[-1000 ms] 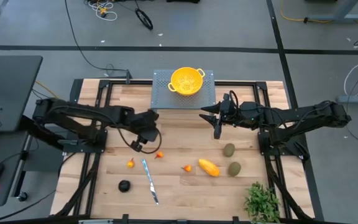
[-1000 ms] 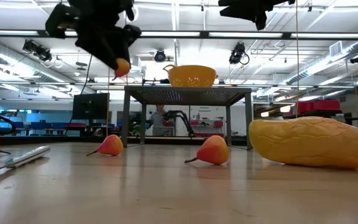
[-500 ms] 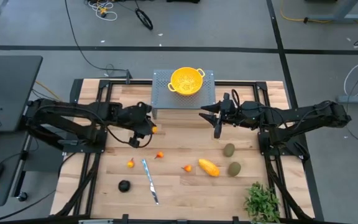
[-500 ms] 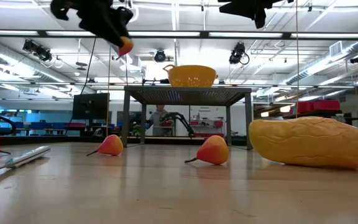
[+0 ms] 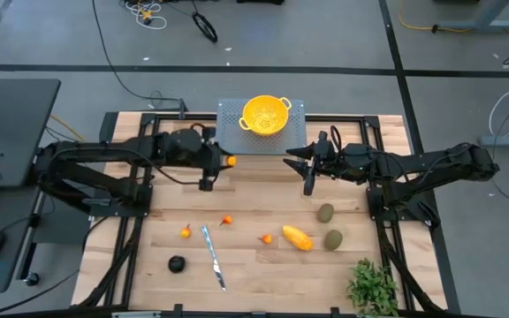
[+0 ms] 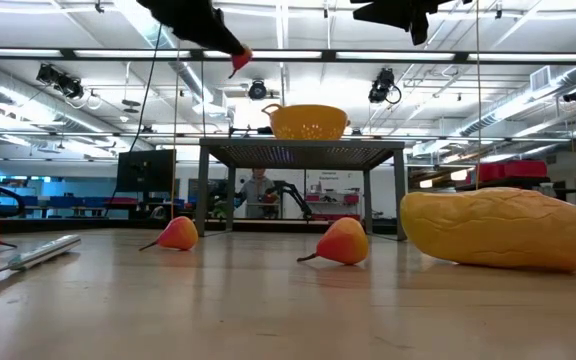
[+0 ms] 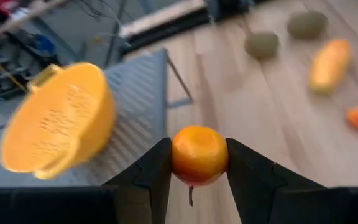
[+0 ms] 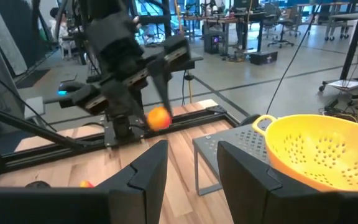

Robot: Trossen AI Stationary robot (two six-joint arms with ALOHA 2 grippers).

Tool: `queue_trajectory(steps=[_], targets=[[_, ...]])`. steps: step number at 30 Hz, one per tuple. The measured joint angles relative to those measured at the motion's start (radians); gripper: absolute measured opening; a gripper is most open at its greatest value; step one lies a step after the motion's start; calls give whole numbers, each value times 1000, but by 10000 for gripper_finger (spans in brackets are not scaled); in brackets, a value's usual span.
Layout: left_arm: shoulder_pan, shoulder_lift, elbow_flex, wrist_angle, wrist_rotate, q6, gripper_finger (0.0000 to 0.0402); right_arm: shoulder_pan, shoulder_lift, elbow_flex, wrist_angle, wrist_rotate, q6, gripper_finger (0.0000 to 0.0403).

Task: Pick & Place Fruit
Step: Put the pear into the yellow colander bowl on the shelf

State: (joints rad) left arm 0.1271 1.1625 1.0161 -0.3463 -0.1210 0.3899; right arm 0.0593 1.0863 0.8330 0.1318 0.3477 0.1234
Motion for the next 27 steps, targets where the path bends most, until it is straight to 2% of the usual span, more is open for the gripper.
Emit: queue_trajectory(steps=[9,21,27], targets=[[139,0,0,232,12,-56,142,0,0,0,0,0,0,149],[275,3,0,390,146,-133,144,0,0,0,0,2,0,149],[312,64,2,493,175,-152,141,-1,0,0,0,61,0,149]])
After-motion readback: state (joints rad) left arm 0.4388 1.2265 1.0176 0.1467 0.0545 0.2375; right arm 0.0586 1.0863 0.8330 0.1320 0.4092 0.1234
